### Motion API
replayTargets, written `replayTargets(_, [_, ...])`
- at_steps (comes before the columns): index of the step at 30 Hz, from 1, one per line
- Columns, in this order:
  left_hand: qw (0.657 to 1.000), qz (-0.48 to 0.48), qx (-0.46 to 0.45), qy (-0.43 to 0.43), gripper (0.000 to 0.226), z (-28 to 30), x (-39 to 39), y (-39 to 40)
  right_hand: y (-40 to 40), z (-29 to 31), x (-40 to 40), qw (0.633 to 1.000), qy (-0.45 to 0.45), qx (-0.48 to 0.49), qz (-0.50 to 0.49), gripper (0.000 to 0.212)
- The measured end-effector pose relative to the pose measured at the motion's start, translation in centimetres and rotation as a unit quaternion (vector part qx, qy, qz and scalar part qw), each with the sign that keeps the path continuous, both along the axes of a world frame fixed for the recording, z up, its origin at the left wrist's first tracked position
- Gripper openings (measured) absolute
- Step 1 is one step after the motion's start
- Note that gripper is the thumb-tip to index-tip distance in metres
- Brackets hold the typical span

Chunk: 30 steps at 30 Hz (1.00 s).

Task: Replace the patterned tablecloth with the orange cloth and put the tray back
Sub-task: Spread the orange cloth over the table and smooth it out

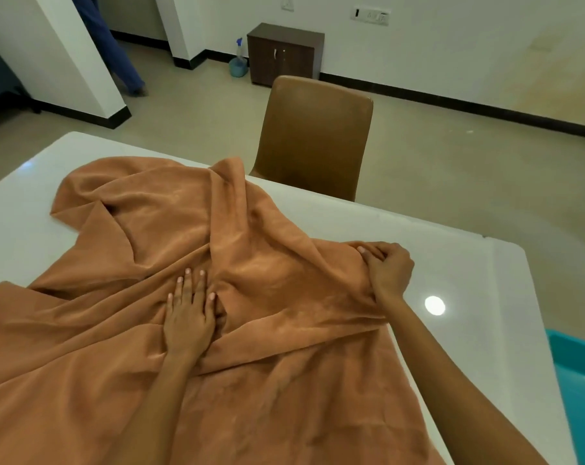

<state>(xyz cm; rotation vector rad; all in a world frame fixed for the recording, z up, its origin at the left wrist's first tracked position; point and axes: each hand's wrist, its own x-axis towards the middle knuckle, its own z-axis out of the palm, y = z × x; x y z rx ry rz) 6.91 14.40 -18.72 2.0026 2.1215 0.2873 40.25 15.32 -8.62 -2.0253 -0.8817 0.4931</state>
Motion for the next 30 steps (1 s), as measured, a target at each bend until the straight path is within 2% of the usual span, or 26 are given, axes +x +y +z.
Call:
replayTargets(7, [0.999, -0.002, -0.029, 0.017, 0.067, -0.1, -2.8, -0.7, 0.2, 2.0, -0.5, 0.993, -0.035, 0.108, -0.026, 0.009])
replayTargets(12, [1.0, 0.004, -0.026, 0.005, 0.067, 0.0, -4.1, -1.6, 1.0, 5.1, 2.0, 0.967, 0.008, 0.2, -0.157, 0.007])
replayTargets(15, [1.0, 0.012, -0.017, 0.001, 0.068, -0.5, -5.3, -1.5, -0.9, 4.4, 2.4, 0.959, -0.015, 0.232, -0.161, 0.011])
replayTargets(16, [1.0, 0.02, -0.016, 0.004, 0.067, -0.7, -6.0, -1.5, -2.1, 3.3, 2.2, 0.972, -0.015, 0.202, -0.122, 0.018])
replayTargets(18, [0.999, 0.042, -0.02, 0.015, 0.059, -1.0, -7.8, -1.3, -5.5, 0.3, 1.6, 0.996, 0.002, 0.088, 0.033, 0.044])
replayTargets(20, [0.997, 0.059, -0.052, 0.02, 0.054, -0.4, -9.0, -0.6, -9.8, -2.2, 1.2, 0.985, 0.02, 0.03, 0.169, 0.056])
replayTargets(22, [0.992, 0.105, -0.074, -0.004, 0.053, 1.4, -8.1, 0.0, -14.3, -4.6, 1.2, 0.981, -0.007, -0.012, 0.193, 0.059])
replayTargets(24, [0.99, 0.139, -0.004, -0.027, 0.051, 3.2, -4.9, -0.9, -18.3, -6.5, 1.2, 0.98, -0.057, -0.081, 0.172, 0.071])
replayTargets(27, [0.991, 0.05, 0.113, -0.049, 0.055, 5.5, 3.6, -7.1, -22.3, -7.7, 1.0, 0.969, -0.104, -0.126, 0.187, 0.067])
replayTargets(30, [0.987, -0.118, 0.057, -0.094, 0.058, 4.5, 12.5, -16.0, -24.6, -7.4, 1.1, 0.959, -0.158, -0.117, 0.203, 0.058])
